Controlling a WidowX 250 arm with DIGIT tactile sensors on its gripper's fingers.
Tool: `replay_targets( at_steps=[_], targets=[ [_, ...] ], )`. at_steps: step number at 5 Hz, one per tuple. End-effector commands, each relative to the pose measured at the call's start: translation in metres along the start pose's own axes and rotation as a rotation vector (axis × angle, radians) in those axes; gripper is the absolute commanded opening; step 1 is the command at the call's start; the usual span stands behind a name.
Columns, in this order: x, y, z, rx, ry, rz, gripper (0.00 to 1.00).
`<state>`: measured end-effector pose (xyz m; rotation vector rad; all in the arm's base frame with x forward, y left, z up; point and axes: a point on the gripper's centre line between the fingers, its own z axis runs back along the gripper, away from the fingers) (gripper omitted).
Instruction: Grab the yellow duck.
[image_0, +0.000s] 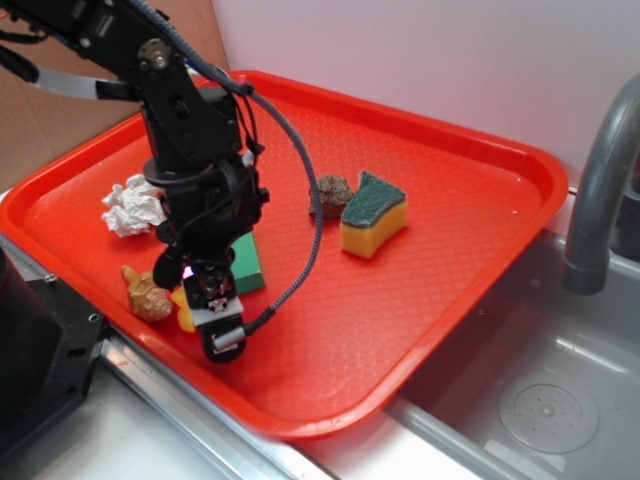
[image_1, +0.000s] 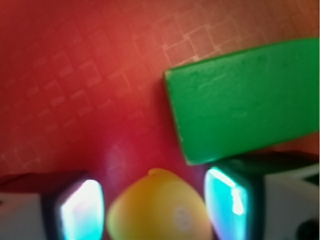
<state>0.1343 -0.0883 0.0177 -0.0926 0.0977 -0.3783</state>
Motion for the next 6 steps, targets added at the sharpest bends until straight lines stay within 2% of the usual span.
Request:
replay_targets(
  at_steps=[1, 2, 3, 4, 5, 6],
  targets=[
    [-0.006, -0.009, 0.054, 0.018, -0.094, -0.026, 0.00],
    [0.008, -0.011, 0.086, 0.040, -0.097, -0.010, 0.00],
    [0.030, -0.012, 0.110, 0.154, -0.050, 0.126, 0.00],
    [0.038, 0.004, 0.148, 0.125, -0.117, 0.176, 0.00],
    [0.030, 0.025, 0.167, 0.133, -0.161, 0.287, 0.00],
    [0.010, 0.043, 0.169, 0.152, -0.197, 0.404, 0.00]
  ],
)
